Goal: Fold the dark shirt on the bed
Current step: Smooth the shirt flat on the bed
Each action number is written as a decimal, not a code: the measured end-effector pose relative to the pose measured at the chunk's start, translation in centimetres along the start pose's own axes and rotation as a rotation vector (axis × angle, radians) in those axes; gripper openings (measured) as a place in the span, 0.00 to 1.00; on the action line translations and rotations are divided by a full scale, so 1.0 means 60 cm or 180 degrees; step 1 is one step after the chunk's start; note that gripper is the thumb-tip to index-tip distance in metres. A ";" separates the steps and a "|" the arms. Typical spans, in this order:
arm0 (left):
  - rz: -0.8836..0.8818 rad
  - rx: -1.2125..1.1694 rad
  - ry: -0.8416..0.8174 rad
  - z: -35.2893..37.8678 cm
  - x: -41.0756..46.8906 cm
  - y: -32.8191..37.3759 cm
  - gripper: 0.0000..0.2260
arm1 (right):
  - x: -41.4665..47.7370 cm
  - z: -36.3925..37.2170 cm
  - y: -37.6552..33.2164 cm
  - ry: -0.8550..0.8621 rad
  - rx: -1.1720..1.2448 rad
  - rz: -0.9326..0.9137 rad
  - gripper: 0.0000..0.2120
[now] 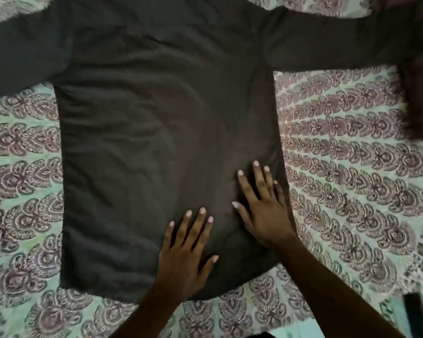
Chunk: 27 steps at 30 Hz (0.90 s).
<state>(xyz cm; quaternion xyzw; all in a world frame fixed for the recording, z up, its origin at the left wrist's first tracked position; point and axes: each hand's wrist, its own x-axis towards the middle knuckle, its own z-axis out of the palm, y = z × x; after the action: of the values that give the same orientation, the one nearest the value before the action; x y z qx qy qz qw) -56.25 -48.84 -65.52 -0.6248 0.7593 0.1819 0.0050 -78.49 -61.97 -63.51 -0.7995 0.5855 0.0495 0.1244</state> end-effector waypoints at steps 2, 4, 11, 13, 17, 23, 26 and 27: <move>0.0009 0.0002 0.0024 0.005 -0.013 0.000 0.36 | -0.030 0.015 -0.013 -0.0042 0.0092 0.0231 0.34; 0.0034 -0.0023 0.0069 0.009 -0.027 0.004 0.36 | -0.089 0.029 -0.018 0.0030 0.0152 0.0678 0.33; -0.0030 0.0005 0.0235 0.013 -0.065 0.002 0.35 | -0.191 0.045 -0.059 0.0233 0.0364 0.1396 0.37; -0.0467 0.0073 0.0313 0.012 -0.077 -0.007 0.35 | -0.185 0.044 -0.068 0.0173 0.0406 0.1125 0.37; -0.1171 -0.0067 0.0412 0.013 -0.137 -0.028 0.33 | -0.230 0.052 -0.084 0.0012 0.0547 0.1623 0.38; -0.1085 -0.0327 0.0450 0.000 -0.190 -0.040 0.29 | -0.216 0.037 -0.128 0.0319 0.0515 0.1862 0.43; -0.1452 -0.0304 0.0785 -0.020 -0.160 -0.085 0.28 | -0.140 0.035 -0.162 0.0534 0.0351 0.0967 0.39; -0.1542 -0.0270 0.0847 -0.023 -0.152 -0.105 0.28 | -0.117 0.041 -0.180 0.0538 0.0248 0.0723 0.38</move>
<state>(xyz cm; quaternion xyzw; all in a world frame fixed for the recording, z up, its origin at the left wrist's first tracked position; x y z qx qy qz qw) -47.95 -41.53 -63.80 -0.8061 0.5735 0.1234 -0.0775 -70.26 -51.78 -62.75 -0.7240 0.6821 -0.0271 0.0992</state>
